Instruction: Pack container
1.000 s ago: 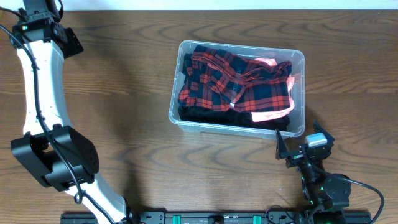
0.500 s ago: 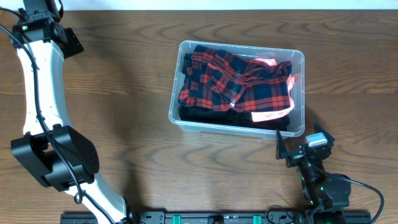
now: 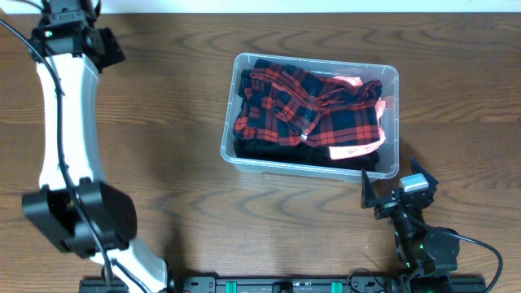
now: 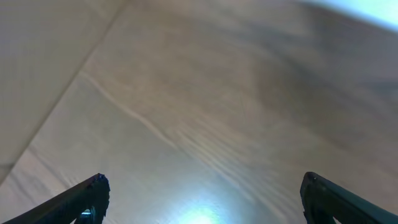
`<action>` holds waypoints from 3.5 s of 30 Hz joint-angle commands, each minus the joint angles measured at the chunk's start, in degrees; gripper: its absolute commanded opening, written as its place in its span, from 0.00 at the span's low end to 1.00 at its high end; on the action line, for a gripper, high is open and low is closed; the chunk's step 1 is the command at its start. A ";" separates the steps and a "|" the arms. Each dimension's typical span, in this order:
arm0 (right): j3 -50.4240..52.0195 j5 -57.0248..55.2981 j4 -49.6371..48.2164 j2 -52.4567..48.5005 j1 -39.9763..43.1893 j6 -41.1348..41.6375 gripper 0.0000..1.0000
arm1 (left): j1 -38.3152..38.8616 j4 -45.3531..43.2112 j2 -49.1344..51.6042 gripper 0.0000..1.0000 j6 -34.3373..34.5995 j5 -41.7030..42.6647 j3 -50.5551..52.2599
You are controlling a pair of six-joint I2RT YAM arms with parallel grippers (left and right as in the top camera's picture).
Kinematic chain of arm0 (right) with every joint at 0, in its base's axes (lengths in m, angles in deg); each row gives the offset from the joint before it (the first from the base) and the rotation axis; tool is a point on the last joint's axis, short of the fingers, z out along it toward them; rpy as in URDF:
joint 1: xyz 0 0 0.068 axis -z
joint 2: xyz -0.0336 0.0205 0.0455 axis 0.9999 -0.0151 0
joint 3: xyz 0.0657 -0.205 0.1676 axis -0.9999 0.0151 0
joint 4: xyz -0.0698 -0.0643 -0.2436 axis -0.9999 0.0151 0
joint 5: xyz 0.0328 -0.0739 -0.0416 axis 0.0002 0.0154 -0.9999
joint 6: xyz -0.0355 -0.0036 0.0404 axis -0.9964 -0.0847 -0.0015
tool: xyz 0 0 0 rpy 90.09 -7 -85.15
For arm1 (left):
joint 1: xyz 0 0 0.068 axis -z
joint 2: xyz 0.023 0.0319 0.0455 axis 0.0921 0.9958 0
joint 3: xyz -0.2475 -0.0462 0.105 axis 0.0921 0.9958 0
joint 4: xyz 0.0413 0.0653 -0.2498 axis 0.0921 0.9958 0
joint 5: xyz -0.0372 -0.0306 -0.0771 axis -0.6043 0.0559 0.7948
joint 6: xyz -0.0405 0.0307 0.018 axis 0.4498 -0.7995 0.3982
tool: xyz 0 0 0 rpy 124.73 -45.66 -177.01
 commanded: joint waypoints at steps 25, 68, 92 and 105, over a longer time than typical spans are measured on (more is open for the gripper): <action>0.11 -0.37 0.26 0.35 0.59 -0.57 0.99 | 17.20 0.15 -23.02 0.98 0.07 -0.74 1.86; 0.11 -0.37 0.26 0.35 0.59 -0.57 0.99 | 17.20 -50.60 -73.05 0.98 0.24 21.07 96.08; 0.11 -0.39 0.26 0.35 0.59 -0.57 0.99 | 17.14 -58.47 -85.26 0.98 0.92 20.96 110.01; 0.11 -0.37 0.26 0.33 0.59 -0.57 0.99 | 17.14 -50.07 -92.72 0.98 0.92 20.94 110.01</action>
